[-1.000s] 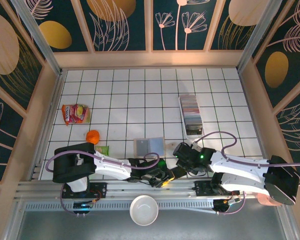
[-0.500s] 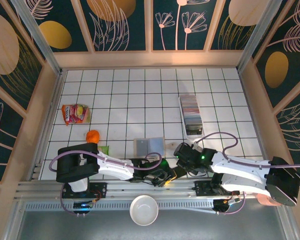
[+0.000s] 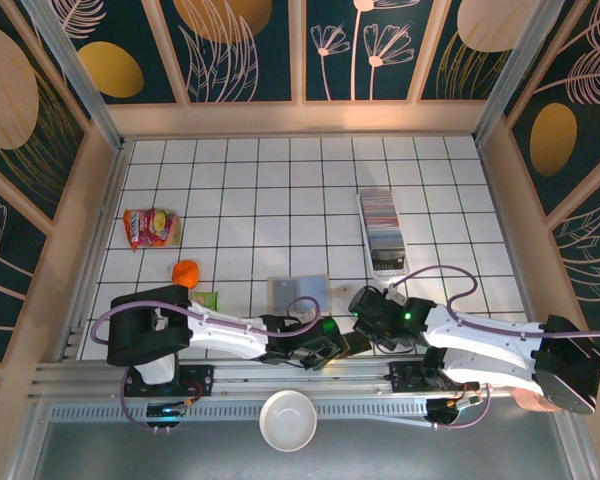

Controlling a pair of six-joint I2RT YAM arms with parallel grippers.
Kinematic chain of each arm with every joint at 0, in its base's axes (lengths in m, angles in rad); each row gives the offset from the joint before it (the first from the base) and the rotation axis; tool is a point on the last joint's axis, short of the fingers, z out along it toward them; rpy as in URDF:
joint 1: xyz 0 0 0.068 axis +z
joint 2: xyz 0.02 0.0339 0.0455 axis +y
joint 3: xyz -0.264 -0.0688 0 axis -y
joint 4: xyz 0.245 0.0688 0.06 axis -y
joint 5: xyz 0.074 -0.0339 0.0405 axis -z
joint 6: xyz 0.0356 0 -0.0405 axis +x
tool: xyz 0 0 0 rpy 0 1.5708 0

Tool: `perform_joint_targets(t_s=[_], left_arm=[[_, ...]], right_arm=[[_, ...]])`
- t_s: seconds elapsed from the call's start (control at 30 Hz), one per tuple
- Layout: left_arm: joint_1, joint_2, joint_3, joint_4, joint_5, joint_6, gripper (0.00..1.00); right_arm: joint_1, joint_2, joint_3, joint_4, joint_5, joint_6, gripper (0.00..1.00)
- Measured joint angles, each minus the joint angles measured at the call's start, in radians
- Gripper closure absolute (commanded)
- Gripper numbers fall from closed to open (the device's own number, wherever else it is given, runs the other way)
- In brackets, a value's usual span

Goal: Put the credit cards into the card holder
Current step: Pick up the credit card from the bottom-center of the table.

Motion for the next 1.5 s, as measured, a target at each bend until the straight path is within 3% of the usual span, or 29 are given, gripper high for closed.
perform_joint_targets(t_s=[0.87, 1.03, 1.5], left_arm=[[-0.006, 0.027, 0.08, -0.126, 0.0, 0.007, 0.67], [-0.008, 0.031, 0.086, -0.13, -0.005, 0.007, 0.59], [-0.012, 0.027, 0.091, -0.142, -0.011, 0.02, 0.59]], right_arm=[[0.005, -0.033, -0.02, 0.016, -0.023, 0.011, 1.0], [0.005, -0.038, -0.021, 0.016, -0.026, 0.022, 1.0], [0.011, -0.043, -0.026, 0.019, -0.026, 0.026, 1.0]])
